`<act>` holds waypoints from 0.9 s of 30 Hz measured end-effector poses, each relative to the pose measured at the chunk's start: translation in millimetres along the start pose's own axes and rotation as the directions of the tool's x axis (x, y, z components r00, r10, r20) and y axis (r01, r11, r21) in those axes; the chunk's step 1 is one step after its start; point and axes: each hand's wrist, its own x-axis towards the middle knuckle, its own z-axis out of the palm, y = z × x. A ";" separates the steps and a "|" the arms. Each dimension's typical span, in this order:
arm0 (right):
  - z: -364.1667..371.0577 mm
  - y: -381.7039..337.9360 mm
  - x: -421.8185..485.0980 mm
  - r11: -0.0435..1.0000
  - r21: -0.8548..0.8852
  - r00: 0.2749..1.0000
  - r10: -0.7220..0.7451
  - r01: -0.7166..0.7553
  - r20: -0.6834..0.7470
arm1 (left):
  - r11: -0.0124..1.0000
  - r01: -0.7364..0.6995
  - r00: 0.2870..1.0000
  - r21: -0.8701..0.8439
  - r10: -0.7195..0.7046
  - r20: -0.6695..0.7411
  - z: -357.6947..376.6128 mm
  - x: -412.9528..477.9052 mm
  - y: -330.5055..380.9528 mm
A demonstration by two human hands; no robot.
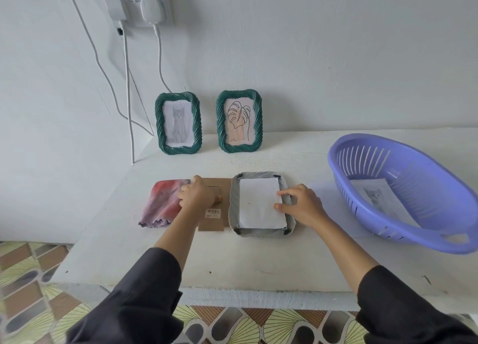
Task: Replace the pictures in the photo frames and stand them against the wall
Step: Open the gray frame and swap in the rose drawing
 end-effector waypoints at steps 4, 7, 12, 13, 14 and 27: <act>0.3 -0.5 -0.7 1.000 0.007 1.000 0.003 -0.003 -0.002 | 0.973 -0.055 0.998 -0.224 0.050 -0.028 -10.7 5.3 -9.6; -0.1 -0.9 -1.1 1.000 0.003 1.000 0.005 -0.005 -0.002 | 0.932 -0.081 0.994 -0.352 0.051 -0.094 -18.0 4.9 -11.1; -0.8 -0.5 -0.9 1.000 -0.013 1.000 -0.001 0.001 0.004 | 0.883 -0.135 0.969 -0.449 0.022 -0.247 -35.7 0.3 -8.5; -1.4 -0.2 -1.2 1.000 -0.011 1.000 -0.005 0.005 0.007 | 0.871 -0.159 0.960 -0.464 0.026 -0.280 -39.3 -2.1 -6.9; -2.4 -0.3 -1.7 1.000 0.004 1.000 -0.007 0.007 0.009 | 0.854 -0.190 0.950 -0.485 0.035 -0.310 -42.2 -5.5 -4.3; -9.1 -16.6 -10.7 0.896 0.444 0.995 0.049 -0.007 -0.082 | 0.629 0.011 0.952 -0.778 0.231 0.200 14.4 -41.3 46.1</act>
